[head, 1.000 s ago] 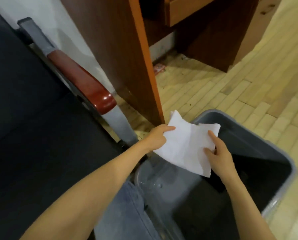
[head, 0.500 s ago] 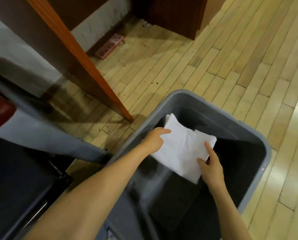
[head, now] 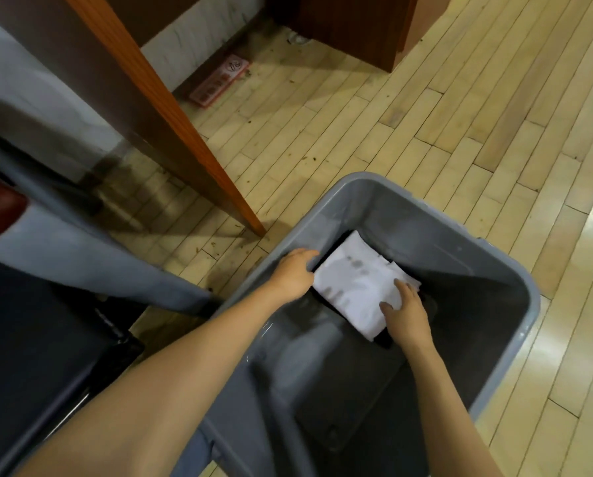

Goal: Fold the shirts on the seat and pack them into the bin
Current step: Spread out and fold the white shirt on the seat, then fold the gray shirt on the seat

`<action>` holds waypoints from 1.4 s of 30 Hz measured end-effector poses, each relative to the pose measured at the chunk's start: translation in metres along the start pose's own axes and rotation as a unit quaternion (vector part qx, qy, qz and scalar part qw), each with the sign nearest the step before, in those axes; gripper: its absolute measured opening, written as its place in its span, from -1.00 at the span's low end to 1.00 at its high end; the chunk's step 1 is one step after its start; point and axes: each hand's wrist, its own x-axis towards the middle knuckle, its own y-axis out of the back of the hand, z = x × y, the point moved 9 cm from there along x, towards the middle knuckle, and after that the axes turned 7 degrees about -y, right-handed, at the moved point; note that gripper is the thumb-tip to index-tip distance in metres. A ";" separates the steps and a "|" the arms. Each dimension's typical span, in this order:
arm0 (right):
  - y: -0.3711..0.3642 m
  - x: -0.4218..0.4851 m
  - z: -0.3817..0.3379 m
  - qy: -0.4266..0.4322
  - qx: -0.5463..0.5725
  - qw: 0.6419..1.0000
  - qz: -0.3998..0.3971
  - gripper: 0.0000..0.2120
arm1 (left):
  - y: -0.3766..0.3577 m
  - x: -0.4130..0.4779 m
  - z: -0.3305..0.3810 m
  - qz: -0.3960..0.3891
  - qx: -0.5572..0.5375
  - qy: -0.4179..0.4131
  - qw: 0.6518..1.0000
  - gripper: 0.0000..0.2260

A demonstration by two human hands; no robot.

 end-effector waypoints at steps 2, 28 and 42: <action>-0.001 -0.008 -0.015 0.016 -0.018 1.000 -0.001 -0.47 | 0.009 -0.014 0.007 0.006 -0.006 -0.005 1.000 -0.55; -0.227 -0.504 -0.302 0.650 -0.411 0.634 -0.079 -0.50 | 0.258 -0.542 -0.158 0.428 0.013 0.114 0.896 -0.65; -0.490 -0.725 -0.274 0.765 -0.480 0.389 -0.185 -0.47 | 0.220 -0.782 -0.398 0.599 -0.045 0.318 0.733 -0.63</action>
